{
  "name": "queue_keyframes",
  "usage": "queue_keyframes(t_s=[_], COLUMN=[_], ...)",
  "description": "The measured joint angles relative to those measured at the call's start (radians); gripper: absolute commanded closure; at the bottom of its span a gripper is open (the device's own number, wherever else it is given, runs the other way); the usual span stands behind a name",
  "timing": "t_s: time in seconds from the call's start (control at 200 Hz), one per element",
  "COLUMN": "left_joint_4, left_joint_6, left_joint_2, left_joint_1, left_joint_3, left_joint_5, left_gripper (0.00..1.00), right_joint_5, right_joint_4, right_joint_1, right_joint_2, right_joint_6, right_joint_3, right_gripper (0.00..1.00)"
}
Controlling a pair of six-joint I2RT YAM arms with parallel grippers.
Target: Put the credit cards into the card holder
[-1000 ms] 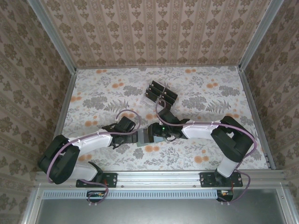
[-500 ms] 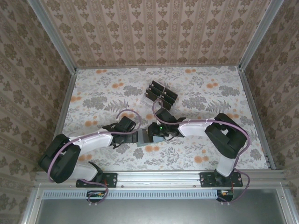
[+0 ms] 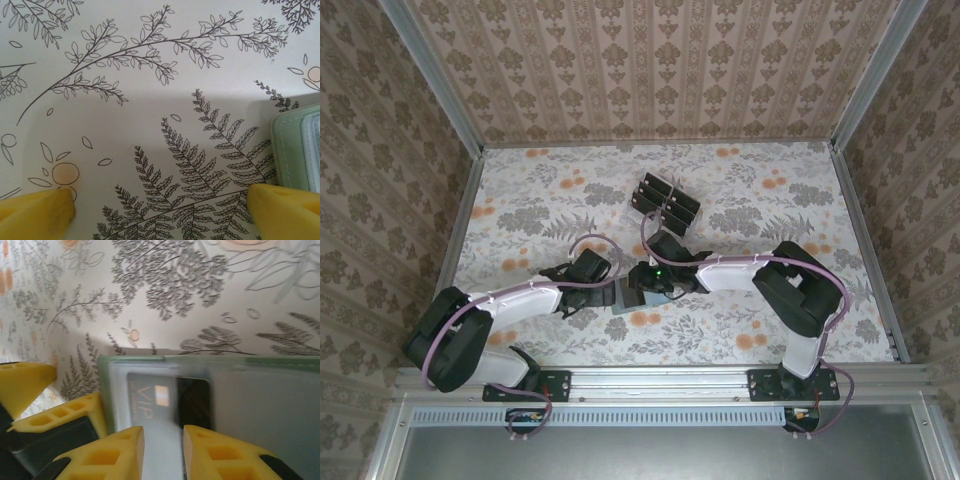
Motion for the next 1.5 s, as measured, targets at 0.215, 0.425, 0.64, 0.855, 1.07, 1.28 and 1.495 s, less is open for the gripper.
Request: queue_keyframes(t_s=[0.215, 0.425, 0.64, 0.855, 1.07, 1.28, 1.495], left_joint_4=[-0.004, -0.005, -0.003, 0.008, 0.013, 0.023, 0.025], left_joint_6=[0.000, 0.000, 0.000, 0.000, 0.000, 0.000, 0.000], left_joint_2=[-0.013, -0.037, -0.040, -0.037, -0.027, -0.026, -0.026], left_joint_1=[0.000, 0.000, 0.000, 0.000, 0.000, 0.000, 0.000], left_joint_3=[0.001, -0.004, -0.008, -0.014, -0.015, -0.021, -0.021], left_joint_5=[-0.001, 0.016, 0.017, 0.012, 0.003, -0.003, -0.004], left_gripper=[0.00, 0.00, 0.00, 0.00, 0.00, 0.00, 0.00], right_joint_5=[-0.011, 0.008, 0.028, 0.029, 0.029, 0.023, 0.022], right_joint_4=[0.008, -0.046, -0.083, -0.098, -0.097, -0.097, -0.097], right_joint_1=[0.006, -0.003, -0.024, -0.024, -0.019, -0.008, -0.002], right_joint_2=[0.000, -0.052, -0.076, -0.073, -0.044, -0.017, -0.009], right_joint_6=[0.003, -0.018, -0.042, -0.046, -0.046, -0.045, -0.045], right_joint_3=[0.007, 0.006, -0.005, -0.023, -0.023, -0.012, -0.004], right_gripper=[0.72, 0.71, 0.70, 0.70, 0.70, 0.70, 0.70])
